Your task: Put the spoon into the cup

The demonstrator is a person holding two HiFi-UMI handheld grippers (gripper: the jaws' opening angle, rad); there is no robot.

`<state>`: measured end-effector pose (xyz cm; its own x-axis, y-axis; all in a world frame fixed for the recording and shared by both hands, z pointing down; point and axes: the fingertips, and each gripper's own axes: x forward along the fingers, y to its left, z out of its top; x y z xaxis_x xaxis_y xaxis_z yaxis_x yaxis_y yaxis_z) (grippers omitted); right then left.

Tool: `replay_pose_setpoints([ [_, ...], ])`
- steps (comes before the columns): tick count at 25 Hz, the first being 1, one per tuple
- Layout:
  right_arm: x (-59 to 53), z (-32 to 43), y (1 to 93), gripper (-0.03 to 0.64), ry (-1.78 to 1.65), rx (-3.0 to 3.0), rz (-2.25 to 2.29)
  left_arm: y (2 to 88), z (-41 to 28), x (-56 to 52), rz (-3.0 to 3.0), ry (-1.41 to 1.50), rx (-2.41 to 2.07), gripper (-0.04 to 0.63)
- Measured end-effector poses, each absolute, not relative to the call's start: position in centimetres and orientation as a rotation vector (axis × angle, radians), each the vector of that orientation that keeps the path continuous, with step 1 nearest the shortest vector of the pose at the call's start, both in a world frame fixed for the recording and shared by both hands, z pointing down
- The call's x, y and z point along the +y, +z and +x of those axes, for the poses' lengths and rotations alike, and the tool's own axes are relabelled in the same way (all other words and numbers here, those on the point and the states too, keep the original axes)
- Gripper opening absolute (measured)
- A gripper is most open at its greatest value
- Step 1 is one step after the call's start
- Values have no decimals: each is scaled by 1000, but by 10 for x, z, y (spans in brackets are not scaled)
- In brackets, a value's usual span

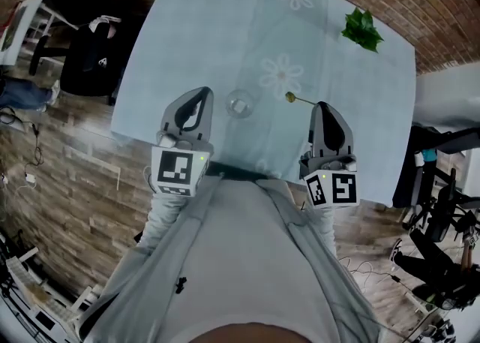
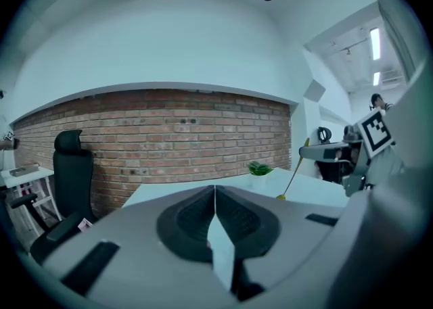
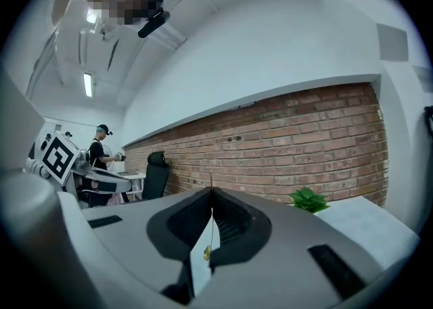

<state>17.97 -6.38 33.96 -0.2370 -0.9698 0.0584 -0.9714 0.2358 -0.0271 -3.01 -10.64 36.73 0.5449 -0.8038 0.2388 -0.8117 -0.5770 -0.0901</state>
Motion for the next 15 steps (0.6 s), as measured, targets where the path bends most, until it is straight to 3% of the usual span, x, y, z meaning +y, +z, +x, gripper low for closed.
replay_pose_setpoints([
  [15,-80,131,340,20,103,-2492,1836,374,-58,-115,2701,361,-1422,20],
])
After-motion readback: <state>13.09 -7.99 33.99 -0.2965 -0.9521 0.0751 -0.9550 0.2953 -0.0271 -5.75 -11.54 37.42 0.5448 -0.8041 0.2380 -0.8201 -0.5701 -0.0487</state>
